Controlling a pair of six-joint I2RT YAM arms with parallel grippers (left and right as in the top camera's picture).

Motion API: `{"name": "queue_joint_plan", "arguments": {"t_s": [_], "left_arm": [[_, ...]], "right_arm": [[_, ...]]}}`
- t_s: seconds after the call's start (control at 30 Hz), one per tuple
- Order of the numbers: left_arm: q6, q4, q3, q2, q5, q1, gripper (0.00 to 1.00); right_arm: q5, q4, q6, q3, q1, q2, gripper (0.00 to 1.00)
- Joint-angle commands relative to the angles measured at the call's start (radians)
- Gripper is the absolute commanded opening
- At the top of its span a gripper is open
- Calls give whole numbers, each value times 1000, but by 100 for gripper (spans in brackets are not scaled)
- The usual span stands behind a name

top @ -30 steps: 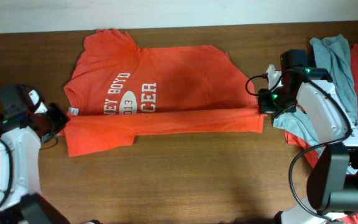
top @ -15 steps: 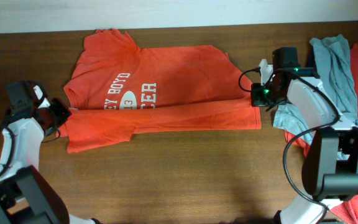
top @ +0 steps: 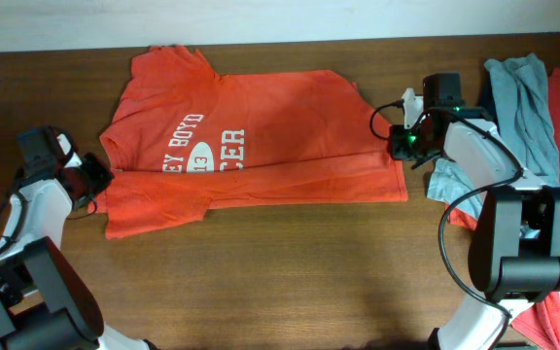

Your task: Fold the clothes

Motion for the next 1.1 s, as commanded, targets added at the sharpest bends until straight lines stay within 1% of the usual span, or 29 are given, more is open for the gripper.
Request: {"name": "queue_joint_plan", "arguments": {"t_s": [0.0, 0.03, 0.1, 0.23, 0.3, 0.37, 0.43, 0.5, 0.63, 0.87, 1.07], "left_arm": [[9, 10, 13, 15, 2, 0, 36], [9, 7, 13, 15, 14, 0, 40], [10, -22, 13, 15, 45, 0, 43], [10, -222, 13, 15, 115, 0, 43], [21, -316, 13, 15, 114, 0, 43], [91, -387, 13, 17, 100, 0, 43], [100, -411, 12, 17, 30, 0, 43], [100, -412, 10, 17, -62, 0, 43], [100, -383, 10, 17, -124, 0, 46], [100, -355, 2, 17, -160, 0, 51], [100, -325, -37, 35, -159, 0, 51]], "right_arm": [[-84, 24, 3, 0, 6, 3, 38], [-86, 25, 3, 0, 6, 3, 39], [-85, 16, 3, 0, 5, 3, 41], [-78, -86, -14, 0, -6, 3, 41], [-72, -154, -21, 0, -8, 4, 41], [-54, -207, -19, 0, -8, 10, 41], [-55, -214, -20, -13, -7, 14, 41], [-52, -212, -26, -34, -7, 24, 41], [-51, -216, -46, -47, -7, 51, 41], [-51, -225, -45, -47, -7, 78, 41], [-51, -241, -45, -47, -7, 78, 41]]}}
